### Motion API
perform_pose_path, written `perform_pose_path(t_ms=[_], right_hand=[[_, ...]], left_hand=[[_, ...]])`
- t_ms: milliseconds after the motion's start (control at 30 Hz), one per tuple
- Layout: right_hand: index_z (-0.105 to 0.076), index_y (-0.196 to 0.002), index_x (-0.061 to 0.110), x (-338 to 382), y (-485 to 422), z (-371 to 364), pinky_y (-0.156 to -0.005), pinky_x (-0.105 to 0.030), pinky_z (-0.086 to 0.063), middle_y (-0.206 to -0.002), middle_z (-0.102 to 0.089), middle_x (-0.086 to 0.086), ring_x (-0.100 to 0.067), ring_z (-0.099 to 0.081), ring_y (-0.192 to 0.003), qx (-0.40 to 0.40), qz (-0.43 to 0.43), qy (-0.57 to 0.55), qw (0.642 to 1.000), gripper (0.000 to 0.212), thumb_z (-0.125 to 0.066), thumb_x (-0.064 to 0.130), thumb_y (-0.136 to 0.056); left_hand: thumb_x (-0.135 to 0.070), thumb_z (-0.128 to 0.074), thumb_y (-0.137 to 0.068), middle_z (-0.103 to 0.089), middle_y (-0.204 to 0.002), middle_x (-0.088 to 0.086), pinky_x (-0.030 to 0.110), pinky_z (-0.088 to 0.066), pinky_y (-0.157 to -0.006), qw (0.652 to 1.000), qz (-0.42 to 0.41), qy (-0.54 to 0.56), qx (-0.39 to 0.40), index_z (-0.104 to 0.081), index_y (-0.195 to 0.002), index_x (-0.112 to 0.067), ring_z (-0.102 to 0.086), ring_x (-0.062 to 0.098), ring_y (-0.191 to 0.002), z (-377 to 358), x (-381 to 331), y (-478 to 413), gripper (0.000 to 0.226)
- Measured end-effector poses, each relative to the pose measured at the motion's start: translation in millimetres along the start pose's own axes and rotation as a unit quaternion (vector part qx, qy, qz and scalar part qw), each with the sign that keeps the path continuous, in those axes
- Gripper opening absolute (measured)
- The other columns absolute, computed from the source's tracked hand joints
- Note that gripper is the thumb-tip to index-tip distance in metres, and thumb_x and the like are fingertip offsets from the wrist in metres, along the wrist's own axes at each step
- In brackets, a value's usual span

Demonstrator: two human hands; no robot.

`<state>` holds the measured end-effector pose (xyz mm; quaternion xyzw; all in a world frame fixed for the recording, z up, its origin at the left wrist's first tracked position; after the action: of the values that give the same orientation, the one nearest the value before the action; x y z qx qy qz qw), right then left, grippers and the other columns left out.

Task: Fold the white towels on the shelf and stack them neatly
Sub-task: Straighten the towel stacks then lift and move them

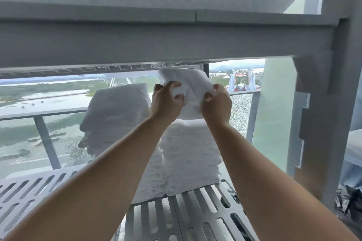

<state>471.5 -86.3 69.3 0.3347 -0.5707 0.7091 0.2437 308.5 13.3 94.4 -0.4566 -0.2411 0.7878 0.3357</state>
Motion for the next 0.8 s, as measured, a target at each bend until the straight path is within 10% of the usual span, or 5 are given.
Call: perform_pose_path(t_ms=[167,367,533,800], right_hand=[[-0.055,-0.123,0.014,-21,-4,-13,-0.058,-0.024,-0.034,-0.107,-0.068,-0.013,-0.027,-0.057,-0.084,0.046,-0.013,0.018,0.999,0.032,-0.049,0.012,-0.091],[-0.050,-0.125,0.021,-18,-10,-10,-0.070,-0.028,-0.037,-0.106,-0.067,-0.008,-0.022,-0.055,-0.084,0.010,-0.001,0.010,1.000,0.033,-0.052,0.020,-0.092],[-0.061,-0.102,0.029,-27,-2,-8,-0.066,-0.028,-0.036,-0.089,-0.066,0.002,-0.020,-0.056,-0.079,-0.018,-0.003,0.027,0.999,0.016,-0.053,0.022,-0.090],[-0.073,-0.103,0.024,-44,-8,-6,-0.056,-0.013,-0.030,-0.094,-0.074,0.004,-0.016,-0.056,-0.077,-0.004,-0.041,-0.009,0.999,0.025,-0.056,0.029,-0.087]], left_hand=[[-0.032,-0.058,-0.095,-0.059,-0.132,0.013,0.028,-0.040,-0.098,0.989,0.071,-0.089,0.091,-0.061,-0.133,-0.022,-0.043,0.028,-0.130,-22,21,-10,0.039],[-0.040,-0.046,-0.102,-0.021,-0.160,0.027,0.038,-0.025,-0.120,0.952,0.143,-0.208,0.172,-0.027,-0.154,0.001,-0.022,0.037,-0.149,-14,7,-26,0.069],[-0.052,-0.049,-0.099,-0.064,-0.119,0.011,0.032,-0.054,-0.094,0.923,0.175,-0.220,0.262,-0.059,-0.115,-0.006,-0.066,0.027,-0.094,-17,15,-21,0.050],[-0.060,-0.046,-0.095,-0.049,-0.141,0.014,0.045,-0.042,-0.102,0.934,-0.011,-0.350,0.078,-0.061,-0.132,-0.010,-0.041,0.035,-0.133,-6,-18,-62,0.064]])
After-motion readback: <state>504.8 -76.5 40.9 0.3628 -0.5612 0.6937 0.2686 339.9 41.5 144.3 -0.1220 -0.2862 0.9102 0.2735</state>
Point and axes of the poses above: each hand's wrist, its own y-axis away from the middle knuckle, its own z-axis out of the back of the hand, x = y × z, the point moved 8 cm from there along -y, towards the middle knuckle
